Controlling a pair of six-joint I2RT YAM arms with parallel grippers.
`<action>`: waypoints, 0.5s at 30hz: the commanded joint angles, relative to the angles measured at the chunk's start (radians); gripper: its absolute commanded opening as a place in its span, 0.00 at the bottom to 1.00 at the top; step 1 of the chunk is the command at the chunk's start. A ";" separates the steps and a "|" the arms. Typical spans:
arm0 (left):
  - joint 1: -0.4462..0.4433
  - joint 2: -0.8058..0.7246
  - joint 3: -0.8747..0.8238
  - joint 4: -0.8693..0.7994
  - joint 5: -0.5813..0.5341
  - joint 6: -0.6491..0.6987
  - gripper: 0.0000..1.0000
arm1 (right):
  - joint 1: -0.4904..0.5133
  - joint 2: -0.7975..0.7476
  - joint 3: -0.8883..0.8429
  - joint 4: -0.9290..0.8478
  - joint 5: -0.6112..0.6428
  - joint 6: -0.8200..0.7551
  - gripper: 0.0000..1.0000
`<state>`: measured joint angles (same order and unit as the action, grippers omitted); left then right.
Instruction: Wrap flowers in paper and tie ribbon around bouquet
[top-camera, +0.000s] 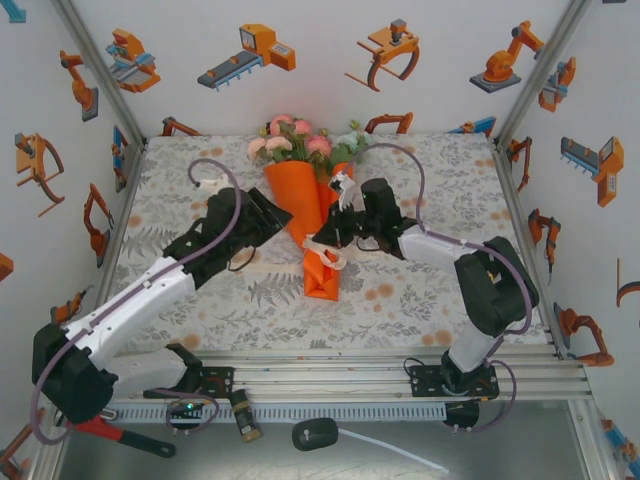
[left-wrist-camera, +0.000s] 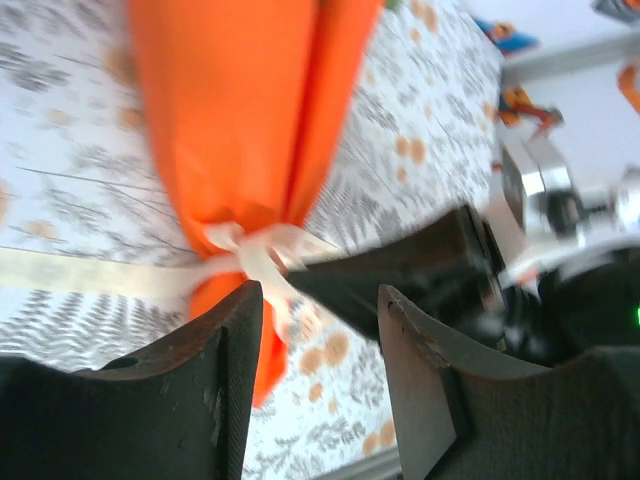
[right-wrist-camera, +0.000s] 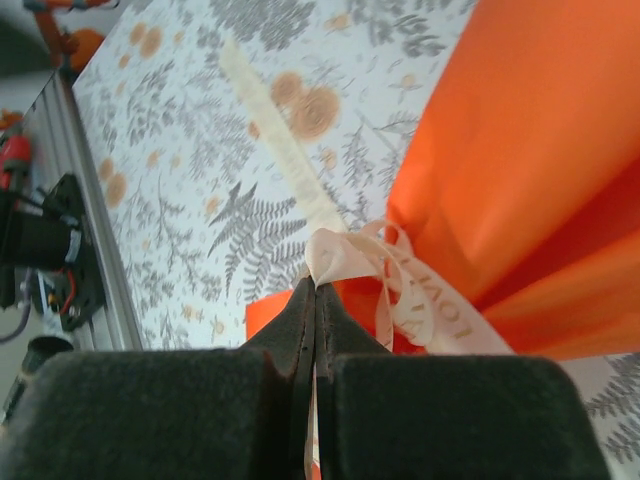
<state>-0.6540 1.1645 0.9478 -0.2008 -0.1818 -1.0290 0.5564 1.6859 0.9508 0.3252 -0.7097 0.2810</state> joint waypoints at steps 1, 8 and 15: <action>0.044 0.064 -0.001 -0.110 0.179 -0.004 0.50 | 0.015 -0.048 -0.049 0.099 -0.110 -0.084 0.00; 0.042 0.238 0.026 0.052 0.394 -0.042 0.52 | 0.019 -0.049 -0.020 0.087 -0.080 -0.112 0.00; 0.050 0.281 0.049 0.067 0.347 -0.043 0.52 | 0.019 -0.059 -0.001 0.108 -0.046 -0.118 0.00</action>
<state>-0.6079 1.4384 0.9565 -0.1707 0.1452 -1.0607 0.5724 1.6695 0.9192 0.3874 -0.7692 0.1875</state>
